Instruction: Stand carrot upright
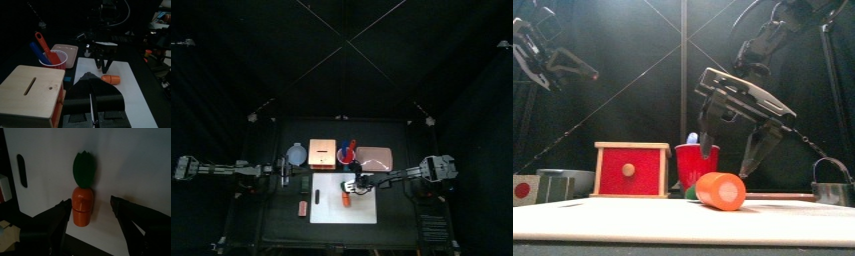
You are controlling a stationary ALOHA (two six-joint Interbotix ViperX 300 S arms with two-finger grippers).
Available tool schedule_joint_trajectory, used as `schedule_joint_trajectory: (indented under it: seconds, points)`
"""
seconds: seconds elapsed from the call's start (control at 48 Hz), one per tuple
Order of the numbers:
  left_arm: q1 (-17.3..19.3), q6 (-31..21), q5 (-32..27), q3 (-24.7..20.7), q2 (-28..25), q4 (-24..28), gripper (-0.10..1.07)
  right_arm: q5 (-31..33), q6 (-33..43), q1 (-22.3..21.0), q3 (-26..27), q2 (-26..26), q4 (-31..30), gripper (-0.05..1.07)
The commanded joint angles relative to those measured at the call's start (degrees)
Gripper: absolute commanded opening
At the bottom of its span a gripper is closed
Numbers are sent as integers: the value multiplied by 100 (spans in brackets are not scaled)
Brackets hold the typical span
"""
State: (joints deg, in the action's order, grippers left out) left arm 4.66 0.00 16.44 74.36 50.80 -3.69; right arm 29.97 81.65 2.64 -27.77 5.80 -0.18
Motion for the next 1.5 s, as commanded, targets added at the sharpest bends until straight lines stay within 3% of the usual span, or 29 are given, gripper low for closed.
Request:
schedule_joint_trajectory:
  seconds: [0.0, 0.375, 0.896, 1.167, 1.333, 1.479]
  points:
    - [9, 9, 44, -70, -26, -9, 1, 0, 0, 18, 281, 26, 158, 94]
    - [9, 35, 44, -105, -26, 9, 1, 844, -44, 44, 949, 598, 387, 86]
    - [9, 44, 105, -97, -26, 9, 1, 905, -44, 123, 1160, 1011, 439, 79]
    - [9, 44, 105, -88, -26, 9, 1, 940, -44, 167, 1169, 1002, 369, 63]
    - [18, 44, 105, -79, -26, 9, 1, 940, -62, 193, 1239, 888, -70, 62]
    - [62, 44, 105, -79, -26, 9, 1, 923, -44, 299, 1336, 642, -1090, 62]
